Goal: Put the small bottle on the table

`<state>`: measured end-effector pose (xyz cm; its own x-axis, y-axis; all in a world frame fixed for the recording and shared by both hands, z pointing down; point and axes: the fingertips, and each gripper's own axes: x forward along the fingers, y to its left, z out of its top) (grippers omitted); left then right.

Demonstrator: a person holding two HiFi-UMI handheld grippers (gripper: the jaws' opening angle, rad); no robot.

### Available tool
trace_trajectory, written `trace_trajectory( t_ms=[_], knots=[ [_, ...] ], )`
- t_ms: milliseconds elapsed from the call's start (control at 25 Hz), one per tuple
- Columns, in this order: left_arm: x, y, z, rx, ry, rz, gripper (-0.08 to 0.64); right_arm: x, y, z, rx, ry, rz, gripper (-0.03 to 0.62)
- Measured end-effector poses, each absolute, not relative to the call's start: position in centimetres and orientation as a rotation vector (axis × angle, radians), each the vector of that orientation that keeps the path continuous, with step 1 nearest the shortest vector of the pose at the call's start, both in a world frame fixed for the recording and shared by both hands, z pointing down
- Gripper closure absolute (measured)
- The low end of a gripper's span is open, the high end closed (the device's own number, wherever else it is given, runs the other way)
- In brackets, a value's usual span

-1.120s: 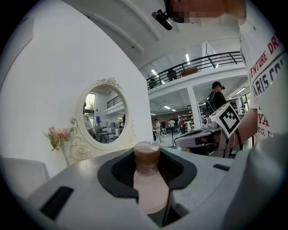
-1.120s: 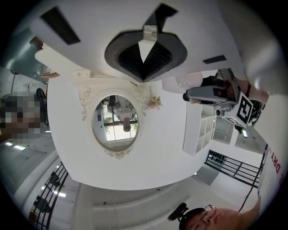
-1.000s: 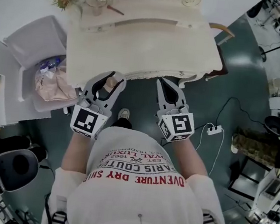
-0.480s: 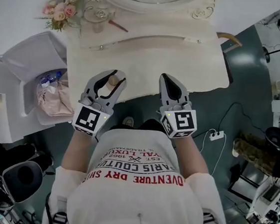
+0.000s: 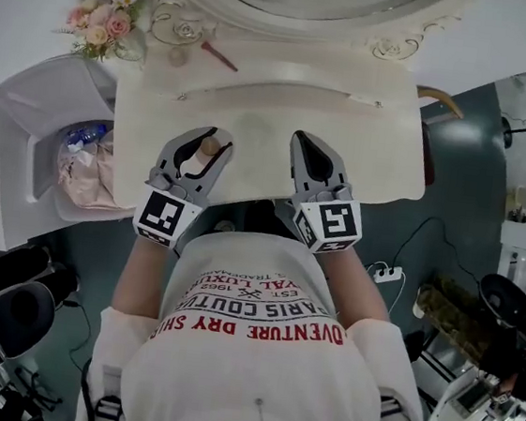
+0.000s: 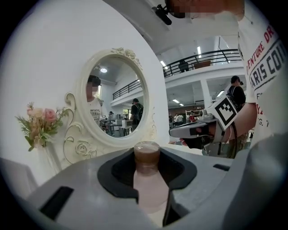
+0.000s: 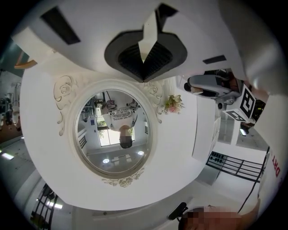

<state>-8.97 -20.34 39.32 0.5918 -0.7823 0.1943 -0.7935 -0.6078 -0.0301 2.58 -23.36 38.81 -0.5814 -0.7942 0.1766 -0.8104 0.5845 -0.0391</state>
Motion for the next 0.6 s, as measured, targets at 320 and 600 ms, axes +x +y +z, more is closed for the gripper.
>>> trace_trajectory(
  t_ms=[320, 600],
  knots=[
    [-5.8, -25.3, 42.9, 2.630, -1.483, 0.300, 0.423, 5.1, -29.1, 40.8, 1.197, -2.732, 0.211, 0.593],
    [-3.6, -28.7, 47.7, 2.542, -1.537, 0.314, 0.422, 7.0, -32.7, 44.1, 1.115, -2.730, 0.245, 0.594]
  ],
)
